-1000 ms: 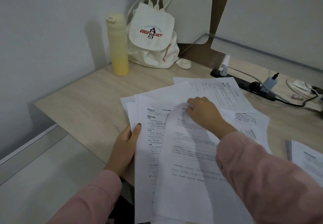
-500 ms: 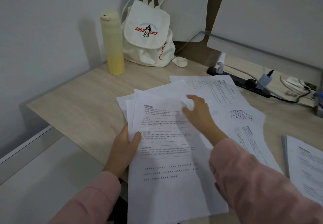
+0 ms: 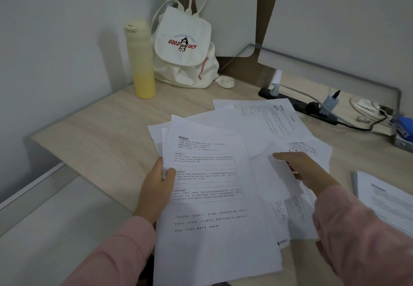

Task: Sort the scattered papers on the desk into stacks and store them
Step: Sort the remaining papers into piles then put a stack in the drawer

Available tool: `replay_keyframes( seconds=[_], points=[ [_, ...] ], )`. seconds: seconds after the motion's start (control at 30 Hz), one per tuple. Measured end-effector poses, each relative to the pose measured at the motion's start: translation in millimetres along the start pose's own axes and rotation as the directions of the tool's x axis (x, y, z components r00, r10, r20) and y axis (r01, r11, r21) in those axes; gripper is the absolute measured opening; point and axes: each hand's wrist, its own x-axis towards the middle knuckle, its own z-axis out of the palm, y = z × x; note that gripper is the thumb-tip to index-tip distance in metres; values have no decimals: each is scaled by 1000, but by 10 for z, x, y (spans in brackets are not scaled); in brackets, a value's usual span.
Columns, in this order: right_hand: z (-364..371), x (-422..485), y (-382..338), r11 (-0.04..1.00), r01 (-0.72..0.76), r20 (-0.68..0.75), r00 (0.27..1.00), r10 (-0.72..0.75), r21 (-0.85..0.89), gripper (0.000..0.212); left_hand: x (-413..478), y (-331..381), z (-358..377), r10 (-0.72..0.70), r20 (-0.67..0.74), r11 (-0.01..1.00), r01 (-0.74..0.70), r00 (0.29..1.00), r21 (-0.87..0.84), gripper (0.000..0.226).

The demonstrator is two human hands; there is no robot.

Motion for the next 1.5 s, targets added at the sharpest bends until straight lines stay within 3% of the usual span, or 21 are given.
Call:
replay_keyframes(
  seconds=[0.27,0.5,0.6,0.67,0.77,0.87,1.0,1.1,1.2,1.23,1.33,1.5],
  points=[
    [103,149,-273,992,126,-1,992,-126,29,47,-22,39,-8,-19,-5,998,19,1000,-57,31],
    [85,191,-319,960,277,-293,921,-257,30,38,-23,62,-20,-12,-39,996,9,999,-88,30],
    [-131,78,-411,890,454,-495,768,-407,-27,14,-21,60,-15,1,-39,996,-4,999,-89,29],
    [-222,-89,-473,795,605,-601,618,-508,-49,18,-12,35,-13,23,-46,995,-27,999,-99,34],
    [-173,-470,-519,611,784,-648,412,-641,-106,12,-4,12,-19,97,-55,989,-102,994,-109,60],
    [25,-768,-441,462,854,-541,278,-794,-238,17,-3,7,-20,100,-55,989,-105,994,-100,70],
    [289,-910,-130,142,875,-99,109,-989,-462,30,28,-44,-43,66,-45,984,-72,997,-160,40],
    [391,-875,177,28,870,182,135,-974,-493,29,26,-11,-48,15,-83,975,-33,996,-219,25],
    [428,-872,408,56,858,338,260,-905,-511,48,30,85,-42,-118,-114,928,69,986,-366,16],
    [420,-856,475,72,855,364,294,-884,-514,49,30,106,-53,-164,-109,914,109,980,-392,21],
    [365,-803,651,168,841,387,402,-830,-514,18,25,117,-71,-160,-57,924,129,986,-359,44],
    [261,-751,769,308,786,346,538,-769,-537,33,13,71,-59,-78,-74,947,51,994,-316,35]
  ],
)
